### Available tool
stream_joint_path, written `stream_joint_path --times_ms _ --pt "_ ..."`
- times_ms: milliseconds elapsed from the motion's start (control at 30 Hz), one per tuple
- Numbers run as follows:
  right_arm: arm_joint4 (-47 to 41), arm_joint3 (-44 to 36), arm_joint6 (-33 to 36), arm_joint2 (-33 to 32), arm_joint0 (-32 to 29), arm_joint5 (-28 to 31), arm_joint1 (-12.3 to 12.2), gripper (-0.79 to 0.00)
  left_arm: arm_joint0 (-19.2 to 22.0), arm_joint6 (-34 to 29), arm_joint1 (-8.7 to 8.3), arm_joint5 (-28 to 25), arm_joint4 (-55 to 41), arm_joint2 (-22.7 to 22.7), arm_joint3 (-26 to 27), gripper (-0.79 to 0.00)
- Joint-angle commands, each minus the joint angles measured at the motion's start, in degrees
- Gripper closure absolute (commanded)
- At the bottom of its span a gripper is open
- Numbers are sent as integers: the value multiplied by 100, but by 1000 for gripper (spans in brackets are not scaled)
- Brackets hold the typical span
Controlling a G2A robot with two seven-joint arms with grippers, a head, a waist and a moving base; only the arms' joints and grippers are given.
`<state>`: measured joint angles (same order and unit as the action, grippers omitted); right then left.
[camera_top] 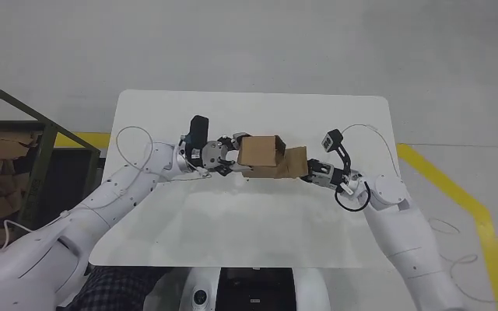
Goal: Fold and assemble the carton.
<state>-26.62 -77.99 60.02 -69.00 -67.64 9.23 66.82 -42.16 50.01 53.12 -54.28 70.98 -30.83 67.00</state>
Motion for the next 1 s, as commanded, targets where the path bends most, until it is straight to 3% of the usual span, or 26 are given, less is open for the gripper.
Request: stream_joint_path --times_ms 0,767,867,967 --pt "40 -79 0 -7 -22 -49 -10 0 10 26 21 27 92 29 -60 -320" --pt "235 -391 25 -115 -48 -189 -98 0 129 155 81 155 466 249 -278 -326" --pt "266 -464 47 -133 -70 -180 -113 -117 148 256 92 257 645 283 -365 -329" --pt "293 -522 65 -137 -88 -178 -125 -169 161 333 112 334 759 331 -438 -329"
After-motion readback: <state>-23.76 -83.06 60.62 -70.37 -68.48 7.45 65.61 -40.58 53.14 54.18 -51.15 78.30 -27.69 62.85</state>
